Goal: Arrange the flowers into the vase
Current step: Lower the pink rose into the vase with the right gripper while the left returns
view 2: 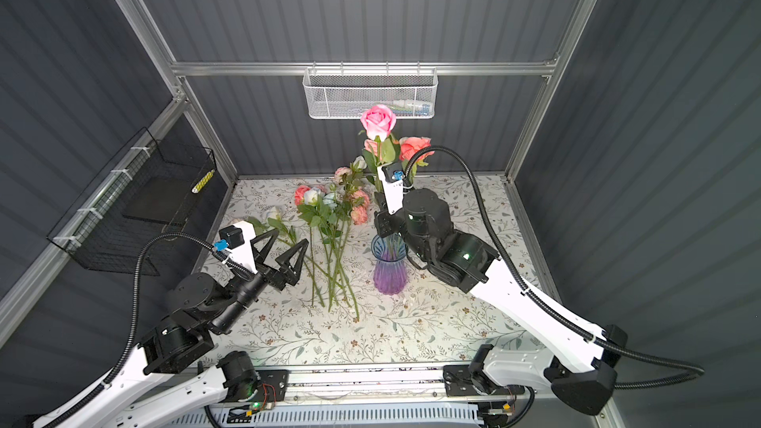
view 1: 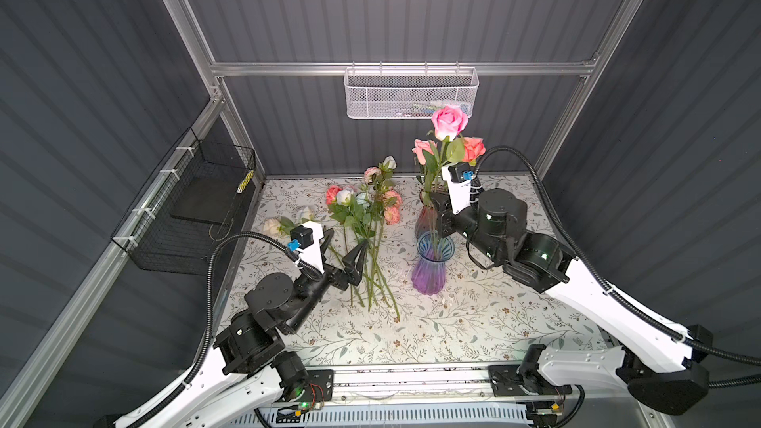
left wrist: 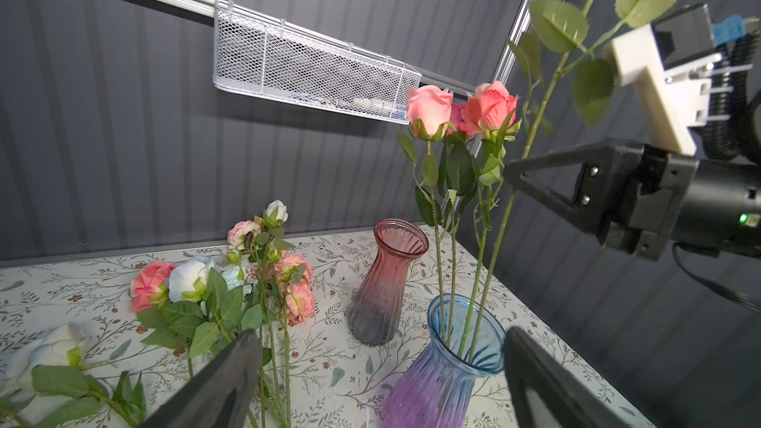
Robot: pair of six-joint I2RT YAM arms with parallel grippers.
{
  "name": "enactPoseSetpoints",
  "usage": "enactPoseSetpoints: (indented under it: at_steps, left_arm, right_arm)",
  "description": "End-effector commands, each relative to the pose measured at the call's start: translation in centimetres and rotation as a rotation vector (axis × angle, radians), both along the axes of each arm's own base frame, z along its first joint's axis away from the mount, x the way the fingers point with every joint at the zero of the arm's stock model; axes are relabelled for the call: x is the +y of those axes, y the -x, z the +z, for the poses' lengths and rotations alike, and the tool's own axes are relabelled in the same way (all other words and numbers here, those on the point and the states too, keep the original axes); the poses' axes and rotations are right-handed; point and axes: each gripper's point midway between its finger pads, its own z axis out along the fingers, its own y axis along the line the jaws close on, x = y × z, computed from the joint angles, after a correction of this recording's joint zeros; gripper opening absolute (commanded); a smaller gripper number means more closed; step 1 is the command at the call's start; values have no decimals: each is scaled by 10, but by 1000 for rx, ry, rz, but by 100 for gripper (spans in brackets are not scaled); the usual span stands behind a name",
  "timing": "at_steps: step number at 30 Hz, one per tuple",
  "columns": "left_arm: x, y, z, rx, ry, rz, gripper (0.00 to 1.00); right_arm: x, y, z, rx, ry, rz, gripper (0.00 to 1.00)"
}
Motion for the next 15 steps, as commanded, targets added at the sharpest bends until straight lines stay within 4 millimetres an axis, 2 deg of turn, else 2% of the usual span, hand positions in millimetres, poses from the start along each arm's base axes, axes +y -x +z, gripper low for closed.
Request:
enactPoseSetpoints:
  at_steps: [1, 11, 12, 15]
  left_arm:
    - [3, -1, -8, 16, -11, 19, 93]
    - [-2, -8, -21, 46, -32, 38, 96]
    - [-3, -8, -22, 48, -34, 36, 96]
    - [-5, -10, -26, 53, -43, 34, 96]
  right_arm:
    - [-6, 2, -16, 47, -7, -20, 14]
    - [-16, 8, -63, 121, 21, -33, 21]
    - [-22, 14, -54, 106, -6, -29, 21]
    - [-29, 26, -46, 103, -63, -14, 23]
